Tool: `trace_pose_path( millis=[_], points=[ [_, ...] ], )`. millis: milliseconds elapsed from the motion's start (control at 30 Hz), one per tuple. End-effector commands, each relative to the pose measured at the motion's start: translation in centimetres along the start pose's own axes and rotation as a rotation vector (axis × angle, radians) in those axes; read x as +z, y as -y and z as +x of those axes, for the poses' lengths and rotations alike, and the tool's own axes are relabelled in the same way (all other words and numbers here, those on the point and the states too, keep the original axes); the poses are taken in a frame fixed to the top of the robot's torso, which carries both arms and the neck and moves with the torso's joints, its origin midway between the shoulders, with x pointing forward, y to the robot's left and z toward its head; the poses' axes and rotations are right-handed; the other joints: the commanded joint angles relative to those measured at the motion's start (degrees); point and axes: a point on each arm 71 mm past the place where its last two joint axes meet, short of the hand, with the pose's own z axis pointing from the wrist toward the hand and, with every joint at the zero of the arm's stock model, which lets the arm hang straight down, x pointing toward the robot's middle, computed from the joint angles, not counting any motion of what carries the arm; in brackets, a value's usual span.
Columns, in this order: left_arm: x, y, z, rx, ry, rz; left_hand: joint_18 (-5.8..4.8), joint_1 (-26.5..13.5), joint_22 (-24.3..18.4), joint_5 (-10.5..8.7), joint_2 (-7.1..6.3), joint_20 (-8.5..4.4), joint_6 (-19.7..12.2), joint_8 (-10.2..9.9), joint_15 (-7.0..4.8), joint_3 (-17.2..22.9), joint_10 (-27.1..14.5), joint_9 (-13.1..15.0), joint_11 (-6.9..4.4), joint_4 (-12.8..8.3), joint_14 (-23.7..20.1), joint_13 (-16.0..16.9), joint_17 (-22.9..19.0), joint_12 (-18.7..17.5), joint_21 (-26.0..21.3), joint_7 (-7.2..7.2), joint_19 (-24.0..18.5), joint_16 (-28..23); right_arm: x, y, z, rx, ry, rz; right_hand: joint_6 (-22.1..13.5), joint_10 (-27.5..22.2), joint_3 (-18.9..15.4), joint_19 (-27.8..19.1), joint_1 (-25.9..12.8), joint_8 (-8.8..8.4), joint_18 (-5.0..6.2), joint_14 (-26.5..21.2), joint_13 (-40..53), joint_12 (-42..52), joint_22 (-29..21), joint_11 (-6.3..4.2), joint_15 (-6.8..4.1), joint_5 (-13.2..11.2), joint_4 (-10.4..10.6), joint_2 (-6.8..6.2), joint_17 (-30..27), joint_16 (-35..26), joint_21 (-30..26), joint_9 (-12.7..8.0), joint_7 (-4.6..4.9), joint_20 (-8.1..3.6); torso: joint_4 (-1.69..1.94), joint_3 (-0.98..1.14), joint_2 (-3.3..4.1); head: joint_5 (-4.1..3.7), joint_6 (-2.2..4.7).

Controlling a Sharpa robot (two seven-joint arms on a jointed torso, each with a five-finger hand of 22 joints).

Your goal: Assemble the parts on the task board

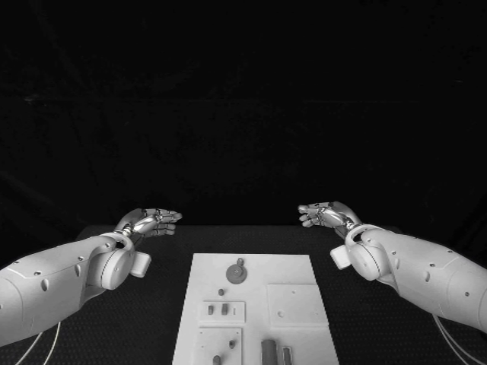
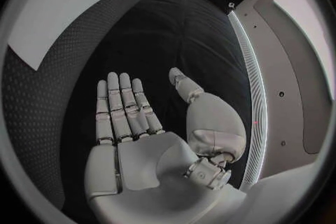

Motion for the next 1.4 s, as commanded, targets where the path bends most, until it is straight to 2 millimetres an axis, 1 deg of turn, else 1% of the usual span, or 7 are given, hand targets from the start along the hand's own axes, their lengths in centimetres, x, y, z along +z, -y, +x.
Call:
trace_pose_path(
  millis=[33, 67, 167, 200, 633, 967, 1400],
  points=[
    [0.1, 0.4, 0.5, -0.039, -0.03, 0.035, -0.85, -0.43, -0.28, -0.28, 0.01, 0.09, -0.33, -0.13, 0.1, -0.14, -0.43, 0.13, -0.13, 0.37, -0.34, -0.11, -0.1, 0.07, -0.19, -0.01, -0.43, -0.27, -0.2, 0.0, 0.4, 0.047, -0.028, -0.034, -0.49, 0.85, -0.57, -0.02, 0.09, 0.19, -0.28, -0.37, -2.31, -1.04, -0.53, 0.08, -0.1, -0.1, 0.07, 0.36, -0.72, -1.49, -0.9, -0.32, -0.04, 0.47, 0.06, 0.26, -0.39, 0.21, 0.78],
    [0.0, 0.0, 0.1, -0.006, -0.002, 0.004, -0.85, -55.04, -44.17, -3.15, 6.37, -4.8, -39.9, -12.42, -9.23, -26.55, -47.59, -28.33, -6.75, 13.25, -37.45, -6.08, -28.54, -3.71, -3.78, -7.26, -39.61, -15.3, -0.1, 0.1, 0.2, 0.01, -0.006, -0.003, -44.09, -50.0, -33.51, -30.06, -41.86, -6.66, -6.57, -41.24, -26.41, -11.24, -19.15, -9.22, -9.63, -2.88, 13.49, 3.97, -25.95, -29.37, -13.01, -38.25, -10.6, -9.75, 0.02, 0.11, -0.13, 0.09, 0.36],
    [-0.1, 0.0, 0.3, -0.01, 0.0, 0.007, -0.85, -55.04, -44.17, -3.15, 6.37, -4.8, -39.9, -12.42, -9.23, -26.55, -47.59, -28.33, -6.75, 13.25, -37.45, -6.08, -28.54, -3.71, -3.78, -7.26, -39.61, -15.3, -0.2, 0.1, 0.3, 0.015, -0.004, -0.006, -44.09, -50.0, -33.51, -30.06, -41.86, -6.66, -6.57, -41.24, -26.41, -11.24, -22.55, -9.22, -9.63, -2.88, 13.49, 3.97, -25.95, -29.37, -13.01, -38.25, -10.6, -9.75, -0.08, 0.16, -0.38, 0.15, 0.13],
    [-0.1, 0.0, 0.4, -0.013, 0.001, 0.009, -0.85, -55.04, -44.17, -3.15, 6.37, -4.8, -39.9, -12.42, -9.23, -26.55, -47.59, -28.33, -6.75, 13.25, -37.45, -6.08, -28.54, -3.71, -3.78, -7.26, -39.61, -15.3, -0.2, 0.1, 0.4, 0.019, -0.002, -0.008, -44.09, -50.0, -33.51, -30.06, -41.86, -6.66, -6.57, -41.24, -26.41, -11.24, -62.89, -9.22, -9.63, -2.88, 13.49, 3.97, -25.95, -29.37, -13.01, -38.25, -10.6, -9.75, -0.15, 0.19, -0.58, 0.19, -0.04],
    [-4.1, -0.4, 7.3, -0.148, 0.061, 0.083, -0.85, -55.04, -44.17, -3.15, 6.37, -4.8, -39.9, -12.42, -9.23, -26.55, -47.59, -28.33, -6.75, 13.25, -37.45, -6.08, -28.54, -3.71, -3.78, -7.26, -39.61, -15.3, -3.5, -1.2, 5.0, 0.173, 0.074, -0.06, -44.09, -50.0, -33.51, -30.06, -41.86, -6.66, -6.57, -41.24, -26.41, -11.24, -62.89, -9.22, -9.63, -2.88, 13.49, 3.97, -25.95, -29.37, -13.01, -38.25, -10.6, -9.75, -2.46, 1.3, -6.67, 1.56, -5.42],
    [-8.2, 0.2, 11.6, -0.227, 0.114, 0.111, -0.85, -55.04, -44.17, -3.15, 6.37, -4.8, -39.9, -12.42, -9.23, -26.55, -47.59, -28.33, -6.75, 13.25, -37.45, -6.08, -28.54, -3.71, -3.78, -7.26, -39.61, -15.3, -8.0, -2.6, 8.8, 0.297, 0.144, -0.045, -44.09, -50.0, -33.51, -30.06, -41.86, -6.66, -6.57, -41.24, -26.41, -11.24, -62.89, -9.22, -9.63, -2.88, 13.49, 3.97, -25.95, -29.37, -13.01, -38.25, -10.6, -9.75, -2.65, 1.39, -7.16, 1.67, -5.85],
    [-9.0, 0.4, 12.3, -0.24, 0.125, 0.113, -0.85, -55.04, -44.17, -3.15, 6.37, -4.8, -39.9, -12.42, -9.23, -26.55, -47.59, -28.33, -6.75, 13.25, -37.45, -6.08, -28.54, -3.71, -3.78, -7.26, -39.61, -15.3, -10.2, -3.3, 10.2, 0.338, 0.169, -0.021, -44.09, -50.0, -33.51, -30.06, -41.86, -6.66, -6.57, -41.24, -26.41, -11.24, -62.89, -9.22, -9.63, -2.88, 13.49, 3.97, -25.95, -29.37, -13.01, -38.25, -10.6, -9.75, -2.65, 1.39, -7.16, 1.67, -5.85]
  ],
)
